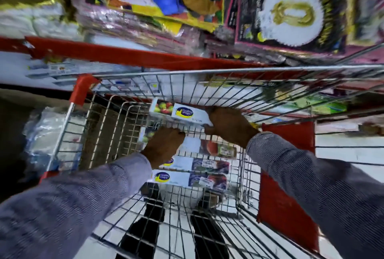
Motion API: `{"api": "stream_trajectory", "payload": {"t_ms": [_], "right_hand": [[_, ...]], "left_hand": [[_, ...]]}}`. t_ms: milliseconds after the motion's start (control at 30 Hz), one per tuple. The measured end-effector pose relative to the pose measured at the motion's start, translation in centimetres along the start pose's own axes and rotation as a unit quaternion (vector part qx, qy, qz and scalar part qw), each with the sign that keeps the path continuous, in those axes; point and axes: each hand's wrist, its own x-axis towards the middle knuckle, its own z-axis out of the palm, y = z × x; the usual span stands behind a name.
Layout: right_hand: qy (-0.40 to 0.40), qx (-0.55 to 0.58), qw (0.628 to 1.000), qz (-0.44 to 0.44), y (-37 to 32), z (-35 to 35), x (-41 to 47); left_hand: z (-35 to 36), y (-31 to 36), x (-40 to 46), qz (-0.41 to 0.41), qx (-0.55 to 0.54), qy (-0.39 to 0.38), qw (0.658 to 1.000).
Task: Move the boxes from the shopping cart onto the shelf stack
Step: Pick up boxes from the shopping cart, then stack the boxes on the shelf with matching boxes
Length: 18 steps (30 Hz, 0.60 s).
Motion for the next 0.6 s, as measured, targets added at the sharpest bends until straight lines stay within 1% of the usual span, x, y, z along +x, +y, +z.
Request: {"api": "stream_trajectory", "payload": {"t_ms": [67, 100, 133, 233, 333, 433, 467, 600], "right_hand": [[0.001, 0.096, 0.995, 0.019, 0.1, -3.9, -1.5], [-0.004, 0.129, 0.992, 0.020, 0.2, -5.7, -2.2], [0.009, 0.139, 0.990, 0.014, 0.3, -8.3, -3.4], [0.082, 0.111, 0.990, -0.024, 0.7, -15.4, -6.4], [0.115, 0.102, 0.987, -0.042, 1.5, -23.1, -8.9], [0.168, 0.074, 0.982, -0.037, 2.0, -31.3, -11.5], [0.186, 0.059, 0.980, -0.032, 2.2, -34.2, -12.5], [0.234, 0.040, 0.971, -0.024, 2.9, -43.7, -15.9]], "left_hand": [[-3.7, 0.9, -2.3, 0.007, -0.006, -0.001, 1.000], [-5.8, 1.4, -3.4, 0.004, -0.011, 0.003, 1.000], [-8.8, 2.2, -4.7, 0.003, -0.005, 0.011, 1.000], [-16.9, 4.6, -8.7, -0.020, 0.047, 0.046, 0.998], [-24.3, 6.6, -12.0, -0.037, 0.065, 0.086, 0.993], [-31.4, 8.7, -14.5, -0.040, 0.052, 0.144, 0.987], [-34.0, 9.5, -15.2, -0.041, 0.066, 0.164, 0.983], [-42.7, 12.3, -17.0, -0.039, 0.076, 0.212, 0.974]]}}
